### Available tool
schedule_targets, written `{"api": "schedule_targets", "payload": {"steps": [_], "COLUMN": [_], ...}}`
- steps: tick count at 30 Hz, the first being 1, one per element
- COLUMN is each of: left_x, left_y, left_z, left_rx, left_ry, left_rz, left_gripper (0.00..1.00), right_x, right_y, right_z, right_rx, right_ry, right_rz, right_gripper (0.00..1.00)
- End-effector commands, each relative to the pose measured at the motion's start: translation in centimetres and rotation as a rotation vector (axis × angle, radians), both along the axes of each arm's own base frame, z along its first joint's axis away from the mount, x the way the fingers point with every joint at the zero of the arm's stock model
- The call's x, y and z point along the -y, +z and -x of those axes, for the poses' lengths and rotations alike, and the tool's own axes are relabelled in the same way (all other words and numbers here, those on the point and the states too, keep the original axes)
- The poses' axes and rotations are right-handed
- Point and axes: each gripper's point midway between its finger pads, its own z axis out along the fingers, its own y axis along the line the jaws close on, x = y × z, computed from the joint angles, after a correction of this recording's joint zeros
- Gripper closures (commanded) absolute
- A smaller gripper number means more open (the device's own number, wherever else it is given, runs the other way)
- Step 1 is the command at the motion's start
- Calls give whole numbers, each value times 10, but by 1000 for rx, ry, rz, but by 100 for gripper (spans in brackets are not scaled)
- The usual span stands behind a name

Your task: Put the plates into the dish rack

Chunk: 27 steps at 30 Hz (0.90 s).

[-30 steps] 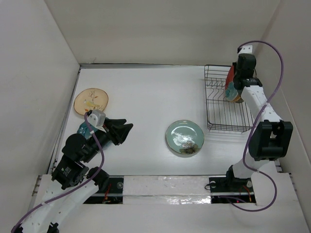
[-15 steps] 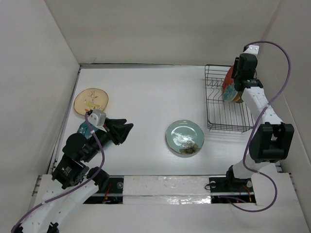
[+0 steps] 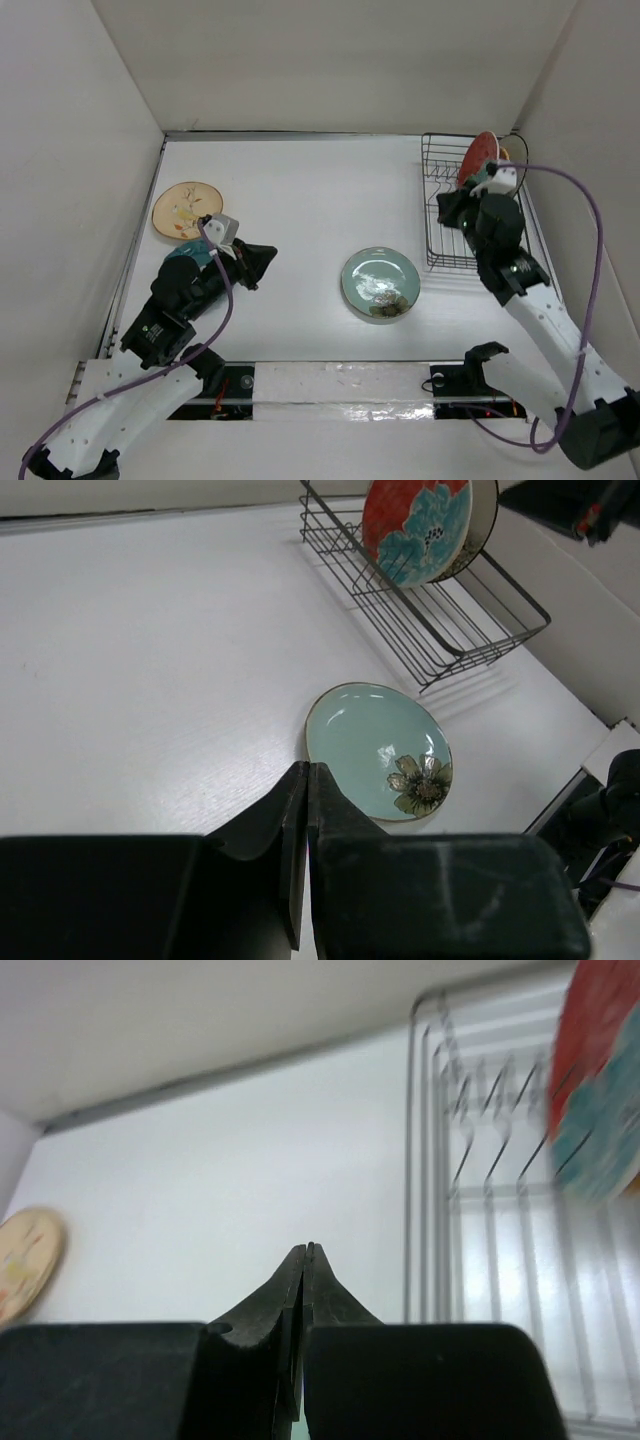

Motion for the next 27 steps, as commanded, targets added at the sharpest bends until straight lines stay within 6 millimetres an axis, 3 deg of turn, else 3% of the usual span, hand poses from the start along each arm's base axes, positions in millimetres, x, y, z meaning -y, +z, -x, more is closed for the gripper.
{"api": "schedule_targets", "payload": {"steps": [1,2,3,5,6,8,9,11,16,20,23,27], "left_x": [4,6,7,8,7,7,6,6,6,3,1,2], "left_y": [6,4,3,3,4,4,5,5,6,12,14,14], "left_z": [-7,-8,-8,-9,-10,-10,-10,-10,-8,-4,-3,-1], "left_rx": [6,-2,-9,-10,-7,-4,-2,0,1,25,31,34], "left_ry": [1,-6,-8,-8,-5,-1,4,1,-5,-1,1,-8], "left_rz": [7,0,-2,-5,-5,-3,-3,-1,1,17,22,25], "left_gripper": [100,100,100,100,100,100,100,100,100,96,92,91], "right_x": [-34,-33,-35,-45,-50,-45,-43,-43,-62,-65,-66,-68], "right_y": [-47,-52,-81,-99,-119,-138,-135,-158,-204,-221,-231,-262], "right_z": [42,62,75,106,119,139,147,159,172,166,158,156], "right_rx": [-120,-135,-198,-265,-324,-386,-368,-428,-575,-601,-606,-644], "right_ry": [73,77,80,104,98,63,69,41,57,7,-35,-72], "right_rz": [-189,-231,-247,-372,-431,-468,-509,-548,-572,-540,-510,-504], "right_gripper": [100,100,100,100,100,100,98,86,64,47,42,42]}}
